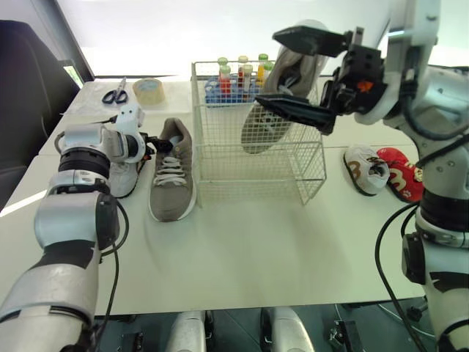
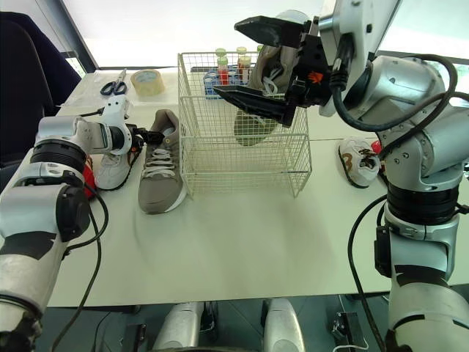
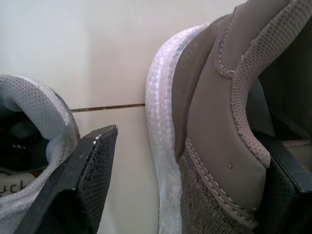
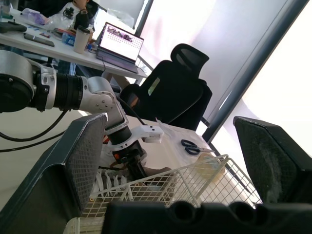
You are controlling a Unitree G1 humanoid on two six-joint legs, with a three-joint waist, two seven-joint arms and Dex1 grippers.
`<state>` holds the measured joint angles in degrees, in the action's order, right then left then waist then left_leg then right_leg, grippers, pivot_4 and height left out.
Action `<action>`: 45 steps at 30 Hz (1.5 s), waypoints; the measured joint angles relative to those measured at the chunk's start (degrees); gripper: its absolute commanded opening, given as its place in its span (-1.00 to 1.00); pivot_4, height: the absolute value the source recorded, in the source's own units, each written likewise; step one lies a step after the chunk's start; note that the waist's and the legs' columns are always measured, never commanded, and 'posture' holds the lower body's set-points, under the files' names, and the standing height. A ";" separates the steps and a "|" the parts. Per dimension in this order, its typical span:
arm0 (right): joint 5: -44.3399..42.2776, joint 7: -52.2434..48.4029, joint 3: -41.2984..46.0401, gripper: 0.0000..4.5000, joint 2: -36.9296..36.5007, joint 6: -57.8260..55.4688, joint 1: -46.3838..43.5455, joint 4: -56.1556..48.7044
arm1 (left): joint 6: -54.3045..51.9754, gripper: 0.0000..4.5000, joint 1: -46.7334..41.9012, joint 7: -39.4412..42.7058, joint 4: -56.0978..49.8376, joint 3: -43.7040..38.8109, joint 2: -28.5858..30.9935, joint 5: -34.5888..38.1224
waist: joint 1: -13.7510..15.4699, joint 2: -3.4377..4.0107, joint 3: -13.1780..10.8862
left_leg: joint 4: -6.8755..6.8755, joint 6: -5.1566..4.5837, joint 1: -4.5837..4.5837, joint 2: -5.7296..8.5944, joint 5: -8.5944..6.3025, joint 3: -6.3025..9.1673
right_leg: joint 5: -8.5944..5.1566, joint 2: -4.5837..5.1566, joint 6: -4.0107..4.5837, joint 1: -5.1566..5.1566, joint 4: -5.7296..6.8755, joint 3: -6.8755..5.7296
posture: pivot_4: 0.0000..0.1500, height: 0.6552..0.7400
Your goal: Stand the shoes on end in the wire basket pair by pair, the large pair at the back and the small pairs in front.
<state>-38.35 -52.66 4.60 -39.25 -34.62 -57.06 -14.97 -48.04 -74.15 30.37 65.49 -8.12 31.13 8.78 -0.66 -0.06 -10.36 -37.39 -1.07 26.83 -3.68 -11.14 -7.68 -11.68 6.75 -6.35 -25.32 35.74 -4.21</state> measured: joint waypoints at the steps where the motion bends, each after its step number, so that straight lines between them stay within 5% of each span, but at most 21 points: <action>1: 0.00 0.06 0.00 1.00 0.00 0.00 0.02 -0.01 | 0.35 0.06 -0.34 -0.23 0.60 -0.41 -0.11 0.11 | 0.00 -0.01 0.00 | 0.00 0.00 0.00 0.00 0.00 0.00 | 0.00 0.00 0.00 0.00 0.00 0.00 | 1.00 1.00; 6: 0.04 0.16 0.00 1.00 -0.02 0.05 0.19 -0.02 | 1.34 -0.97 -1.68 -3.25 2.24 -2.71 -0.05 0.88 | -0.10 -0.01 -0.01 | 0.01 0.00 0.01 -0.01 0.00 0.00 | 0.00 0.00 0.00 -0.03 0.02 0.00 | 1.00 1.00; 15: 0.06 -0.08 -0.10 1.00 -0.03 0.14 0.17 0.00 | 4.79 -0.97 -9.43 -11.99 -2.46 -9.57 0.27 4.42 | 0.00 -0.32 -0.19 | -0.05 0.00 0.26 0.00 0.00 0.03 | 0.00 0.00 -0.01 -0.17 -0.04 -0.01 | 1.00 1.00; 24: 1.58 -0.77 -1.67 1.00 0.07 0.82 -1.39 1.52 | 42.34 -0.97 -14.03 -13.83 -13.13 -9.59 -1.22 3.19 | 0.08 -0.32 -0.20 | -0.01 0.00 0.25 0.00 0.01 -0.02 | 0.01 0.00 0.00 -0.17 -0.11 -0.01 | 1.00 1.00; 30: 1.55 -1.15 -1.76 1.00 0.06 0.81 -1.85 1.56 | 70.55 -0.97 -15.71 -12.83 -14.26 -9.64 -9.55 3.62 | 1.19 -0.33 -0.20 | -0.13 -0.04 0.30 0.01 -0.01 -0.02 | 0.02 0.00 -0.01 -0.08 -0.26 -0.01 | 1.00 1.00; 37: 1.33 -0.93 -1.74 1.00 0.03 0.35 -1.90 0.93 | 90.85 -0.97 -16.40 -10.87 -10.28 -8.79 -20.95 4.42 | 1.41 -0.33 -0.19 | -0.53 -0.24 0.46 0.00 -0.13 -0.01 | 0.02 0.00 -0.02 -0.06 -0.25 -0.01 | 1.00 1.00; 45: 0.66 1.67 -1.70 1.00 0.03 -1.78 -1.94 -1.67 | 106.43 -0.97 -14.47 -9.65 -0.10 -6.77 -24.78 1.21 | 1.37 -0.32 -0.19 | -0.54 -0.31 0.48 -0.02 -0.17 0.00 | 0.02 0.00 -0.02 -0.08 -0.25 -0.01 | 1.00 1.00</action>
<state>-37.69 -50.98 2.90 -39.22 -36.40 -58.99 -16.64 58.39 -88.62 20.71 65.38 -14.89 6.34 10.00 0.71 -0.39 -10.55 -37.93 -1.39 27.30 -3.70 -11.31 -7.69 -11.66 6.75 -6.37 -25.40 35.49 -4.22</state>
